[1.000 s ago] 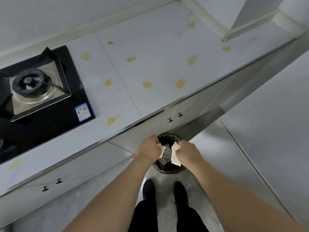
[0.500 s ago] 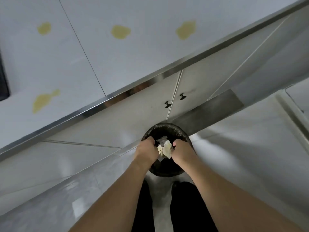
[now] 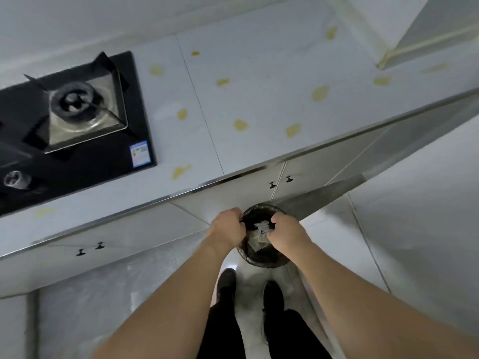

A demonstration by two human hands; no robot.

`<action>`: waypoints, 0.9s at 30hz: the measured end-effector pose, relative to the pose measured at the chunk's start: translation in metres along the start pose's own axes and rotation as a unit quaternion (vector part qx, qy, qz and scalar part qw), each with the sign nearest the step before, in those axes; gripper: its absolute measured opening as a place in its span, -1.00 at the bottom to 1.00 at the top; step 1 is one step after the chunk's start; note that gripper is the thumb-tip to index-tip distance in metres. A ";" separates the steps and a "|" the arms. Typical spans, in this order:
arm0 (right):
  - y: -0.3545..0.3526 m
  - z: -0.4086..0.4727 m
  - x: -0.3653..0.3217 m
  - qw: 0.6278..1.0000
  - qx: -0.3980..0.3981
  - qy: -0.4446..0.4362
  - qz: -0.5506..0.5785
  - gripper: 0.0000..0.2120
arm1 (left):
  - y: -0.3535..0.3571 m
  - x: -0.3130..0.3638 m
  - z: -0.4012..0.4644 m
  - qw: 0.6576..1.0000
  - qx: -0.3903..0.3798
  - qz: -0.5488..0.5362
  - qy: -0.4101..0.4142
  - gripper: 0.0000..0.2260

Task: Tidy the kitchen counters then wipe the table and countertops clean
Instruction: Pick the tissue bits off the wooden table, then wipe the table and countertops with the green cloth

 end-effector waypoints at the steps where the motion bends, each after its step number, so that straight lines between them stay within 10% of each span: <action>1: -0.012 -0.012 -0.012 1.000 -0.003 -0.017 -0.010 -0.59 | -0.018 0.000 -0.014 1.000 0.010 -0.010 -0.014 -0.71; 13: -0.001 -0.078 -0.186 0.965 -0.024 -0.242 -0.098 -0.57 | -0.131 -0.123 -0.127 0.967 0.173 -0.099 -0.160 -0.63; 27: 0.227 -0.275 -0.463 0.834 -0.110 -0.493 -0.221 -0.56 | -0.222 -0.450 -0.360 0.848 0.343 -0.162 -0.370 -0.66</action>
Point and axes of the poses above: each hand's wrist, its own z-axis towards the middle knuckle, its own y-axis out of the palm, x = y × z, the point moved 1 cm from there along z, towards the middle knuckle, and after that the axes turned 10 degrees about x, right-handed, at the moved point
